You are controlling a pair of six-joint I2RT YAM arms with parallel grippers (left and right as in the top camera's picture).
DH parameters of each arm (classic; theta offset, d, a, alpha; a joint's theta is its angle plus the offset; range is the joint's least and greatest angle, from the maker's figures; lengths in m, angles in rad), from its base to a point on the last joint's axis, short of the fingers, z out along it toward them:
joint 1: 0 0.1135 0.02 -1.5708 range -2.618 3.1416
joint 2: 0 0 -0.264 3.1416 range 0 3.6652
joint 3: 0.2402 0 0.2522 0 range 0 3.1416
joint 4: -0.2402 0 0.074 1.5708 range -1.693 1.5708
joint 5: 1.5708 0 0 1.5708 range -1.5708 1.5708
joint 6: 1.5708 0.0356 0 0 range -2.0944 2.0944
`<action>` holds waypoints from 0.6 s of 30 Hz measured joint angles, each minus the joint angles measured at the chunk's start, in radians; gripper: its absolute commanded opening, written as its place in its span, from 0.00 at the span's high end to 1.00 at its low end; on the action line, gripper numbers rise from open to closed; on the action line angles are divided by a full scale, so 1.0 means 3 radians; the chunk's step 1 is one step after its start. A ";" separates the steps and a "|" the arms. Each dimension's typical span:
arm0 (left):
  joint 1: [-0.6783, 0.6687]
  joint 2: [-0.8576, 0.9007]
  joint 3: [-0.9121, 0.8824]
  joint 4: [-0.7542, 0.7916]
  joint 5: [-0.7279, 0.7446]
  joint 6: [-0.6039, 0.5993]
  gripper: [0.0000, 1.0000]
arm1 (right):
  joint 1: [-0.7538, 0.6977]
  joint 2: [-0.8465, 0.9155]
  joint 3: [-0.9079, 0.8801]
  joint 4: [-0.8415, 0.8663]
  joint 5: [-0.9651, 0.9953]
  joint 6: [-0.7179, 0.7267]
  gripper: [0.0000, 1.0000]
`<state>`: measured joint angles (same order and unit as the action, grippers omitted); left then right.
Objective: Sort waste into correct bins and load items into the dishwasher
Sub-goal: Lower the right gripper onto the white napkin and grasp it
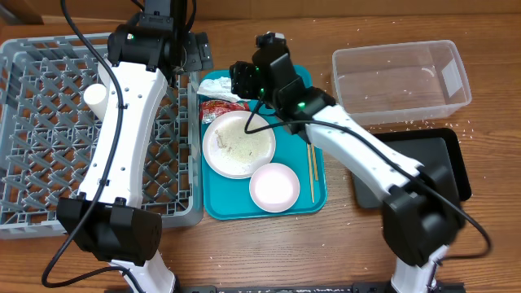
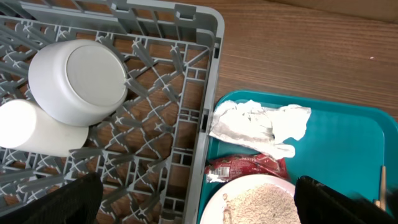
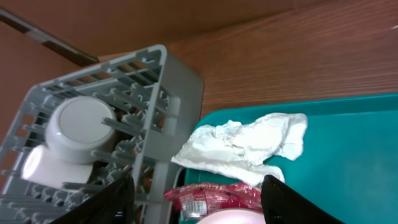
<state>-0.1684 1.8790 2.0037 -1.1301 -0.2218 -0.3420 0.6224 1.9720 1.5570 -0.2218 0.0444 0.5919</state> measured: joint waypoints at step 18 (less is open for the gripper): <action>0.0000 0.0000 0.0000 0.0000 0.0000 0.0000 0.00 | -0.0111 0.0930 -0.0005 0.0591 -0.0038 0.0025 0.38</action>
<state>-0.1684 1.8790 2.0037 -1.1301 -0.2218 -0.3420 0.5892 2.2509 1.5555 -0.0444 0.0330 0.5995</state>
